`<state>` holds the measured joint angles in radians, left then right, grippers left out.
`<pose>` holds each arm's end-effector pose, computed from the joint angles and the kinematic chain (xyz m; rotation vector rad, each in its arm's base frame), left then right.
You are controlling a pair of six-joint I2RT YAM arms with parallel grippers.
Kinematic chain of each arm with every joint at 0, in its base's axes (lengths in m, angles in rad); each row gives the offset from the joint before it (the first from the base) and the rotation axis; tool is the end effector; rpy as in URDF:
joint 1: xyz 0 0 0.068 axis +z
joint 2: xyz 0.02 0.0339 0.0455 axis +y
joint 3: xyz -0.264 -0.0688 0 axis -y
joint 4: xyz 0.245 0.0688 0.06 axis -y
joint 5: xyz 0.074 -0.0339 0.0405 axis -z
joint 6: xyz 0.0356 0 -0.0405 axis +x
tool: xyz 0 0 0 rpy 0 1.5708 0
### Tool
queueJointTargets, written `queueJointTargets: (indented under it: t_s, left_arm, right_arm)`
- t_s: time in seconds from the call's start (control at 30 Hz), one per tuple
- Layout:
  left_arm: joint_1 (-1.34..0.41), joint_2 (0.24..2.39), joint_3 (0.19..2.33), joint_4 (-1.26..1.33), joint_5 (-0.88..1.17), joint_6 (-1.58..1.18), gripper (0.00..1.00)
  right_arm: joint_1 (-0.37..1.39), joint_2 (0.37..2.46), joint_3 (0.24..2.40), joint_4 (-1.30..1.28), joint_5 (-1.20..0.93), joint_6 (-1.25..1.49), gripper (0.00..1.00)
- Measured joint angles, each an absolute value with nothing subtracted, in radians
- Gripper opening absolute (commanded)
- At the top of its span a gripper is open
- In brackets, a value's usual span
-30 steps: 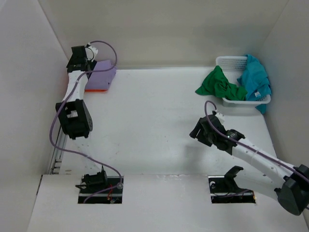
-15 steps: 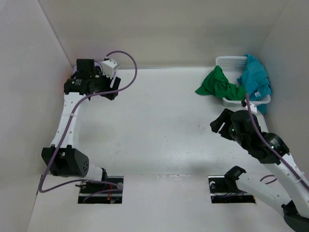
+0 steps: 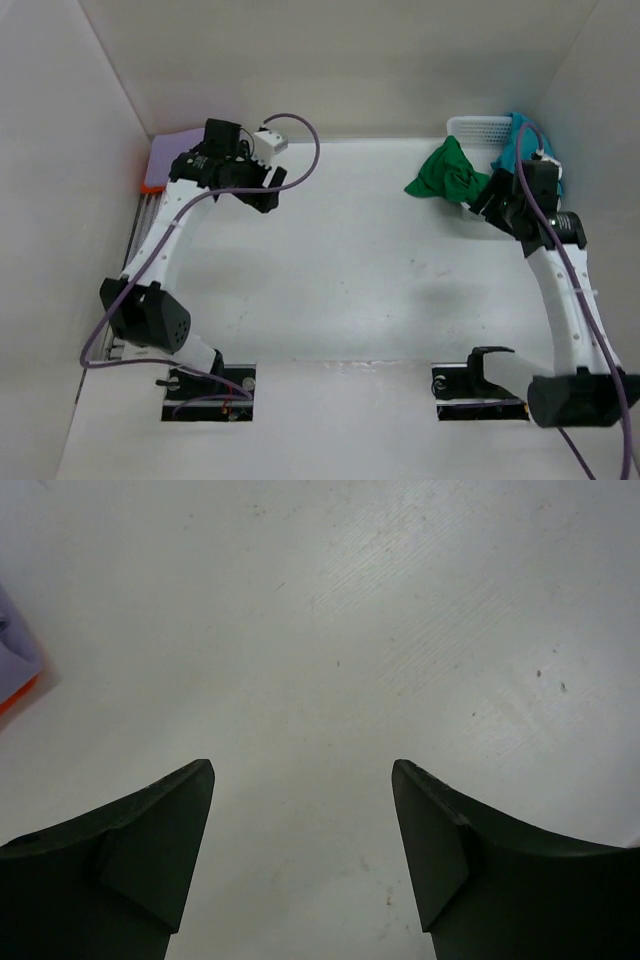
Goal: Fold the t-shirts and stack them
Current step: Grab crumpled tshirt from bin with the right arm
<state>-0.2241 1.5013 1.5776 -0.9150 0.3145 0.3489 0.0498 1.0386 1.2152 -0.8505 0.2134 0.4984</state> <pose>0.3032 -0.0804 0.3751 0.8097 2.2376 -0.3191 0.2018 0.0025 0.3752 0.6065 2.1432 0.0603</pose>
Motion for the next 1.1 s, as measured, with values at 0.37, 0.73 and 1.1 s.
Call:
queueJointTargets:
  t_s: [0.37,0.73,1.1]
  left_arm:
    - [-0.285,1.893,1.682,-0.926,0.271,0.331,0.67]
    - [-0.327,1.915,1.682,-0.931,0.245,0.333,0.67]
    - [-0.102,1.905,1.660,-0.925,0.256,0.315,0.67]
  right_arm:
    - [-0.191,1.472,1.378,-0.602,0.069,0.472,0.70]
    - [-0.197,1.891,1.639,-0.532,0.044,0.479,0.62]
    - [-0.203,1.979,1.704,-0.580,0.019,0.504,0.06]
